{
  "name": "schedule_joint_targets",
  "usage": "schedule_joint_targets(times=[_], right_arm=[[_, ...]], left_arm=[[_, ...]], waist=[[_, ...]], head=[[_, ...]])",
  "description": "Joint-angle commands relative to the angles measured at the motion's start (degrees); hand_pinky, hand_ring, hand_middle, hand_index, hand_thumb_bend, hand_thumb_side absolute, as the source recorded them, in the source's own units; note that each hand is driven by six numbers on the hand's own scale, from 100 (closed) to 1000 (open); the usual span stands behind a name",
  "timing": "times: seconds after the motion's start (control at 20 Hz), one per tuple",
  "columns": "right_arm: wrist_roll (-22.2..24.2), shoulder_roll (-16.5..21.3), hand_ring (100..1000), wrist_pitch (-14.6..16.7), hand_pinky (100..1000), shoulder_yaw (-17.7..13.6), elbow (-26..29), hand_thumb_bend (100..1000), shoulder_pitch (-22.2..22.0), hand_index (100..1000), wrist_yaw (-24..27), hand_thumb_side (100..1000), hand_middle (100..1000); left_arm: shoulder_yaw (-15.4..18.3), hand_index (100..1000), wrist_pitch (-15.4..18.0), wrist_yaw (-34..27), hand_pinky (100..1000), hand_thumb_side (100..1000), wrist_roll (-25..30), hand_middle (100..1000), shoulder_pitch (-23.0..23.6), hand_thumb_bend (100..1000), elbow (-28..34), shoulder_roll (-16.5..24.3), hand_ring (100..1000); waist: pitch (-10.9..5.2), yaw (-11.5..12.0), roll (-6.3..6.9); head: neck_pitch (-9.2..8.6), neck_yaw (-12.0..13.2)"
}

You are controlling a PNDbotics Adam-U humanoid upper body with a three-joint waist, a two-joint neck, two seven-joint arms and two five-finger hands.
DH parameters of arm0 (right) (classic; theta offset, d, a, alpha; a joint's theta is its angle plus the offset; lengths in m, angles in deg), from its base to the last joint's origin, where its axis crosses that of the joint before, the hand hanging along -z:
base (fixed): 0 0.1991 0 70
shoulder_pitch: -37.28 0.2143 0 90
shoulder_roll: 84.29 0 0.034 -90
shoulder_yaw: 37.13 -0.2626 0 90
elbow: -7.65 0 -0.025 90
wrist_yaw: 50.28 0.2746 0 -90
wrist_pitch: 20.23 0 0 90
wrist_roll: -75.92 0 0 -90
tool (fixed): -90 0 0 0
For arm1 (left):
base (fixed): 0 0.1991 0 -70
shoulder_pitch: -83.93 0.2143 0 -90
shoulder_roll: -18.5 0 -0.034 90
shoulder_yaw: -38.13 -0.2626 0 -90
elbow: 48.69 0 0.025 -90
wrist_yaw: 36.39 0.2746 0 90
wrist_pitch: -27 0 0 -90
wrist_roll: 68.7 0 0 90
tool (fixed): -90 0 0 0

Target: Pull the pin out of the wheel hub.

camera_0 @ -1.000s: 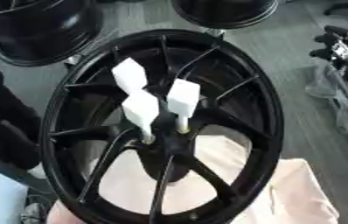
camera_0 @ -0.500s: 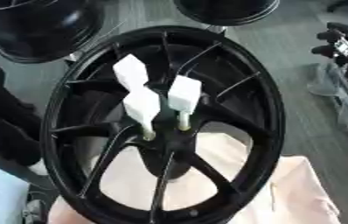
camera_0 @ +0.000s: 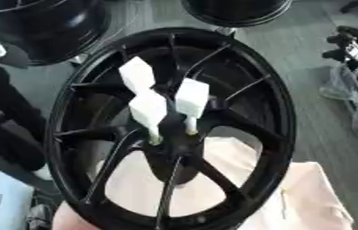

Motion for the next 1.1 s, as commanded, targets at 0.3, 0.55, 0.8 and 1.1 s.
schedule_joint_targets(times=[0.3, 0.55, 0.8, 1.1], right_arm=[[0.31, 1.82, 688, 0.10, 958, 0.09, 0.76, 302, 0.35, 867, -0.53, 404, 763], [0.30, 1.81, 688, 0.11, 958, 0.25, 0.66, 303, 0.35, 866, -0.65, 404, 762], [0.42, 1.66, 687, 0.15, 958, 0.43, 0.66, 305, 0.49, 866, -0.77, 403, 763], [0.48, 1.47, 687, 0.05, 959, 0.53, 0.64, 304, 0.82, 865, -0.86, 404, 763]], left_arm=[[-4.45, 902, 4.59, 2.69, 881, 122, -0.03, 841, -3.34, 663, -4.04, -1.52, 889], [-6.58, 895, 6.41, 3.98, 877, 124, -0.03, 829, -5.10, 684, -6.33, -3.69, 884], [-7.91, 870, 8.04, 6.62, 864, 100, -0.03, 806, -7.04, 672, -10.65, -7.04, 867], [-8.51, 869, 10.52, 8.35, 860, 100, -0.03, 805, -8.34, 663, -14.21, -9.84, 863]], waist=[[-1.69, -0.02, -0.27], [-1.67, -0.10, -0.29], [-1.57, -0.35, -0.36], [-1.42, -0.73, -0.36]], head=[[-0.08, 1.09], [-0.23, 1.08], [-0.50, 1.16], [-0.59, 1.27]])
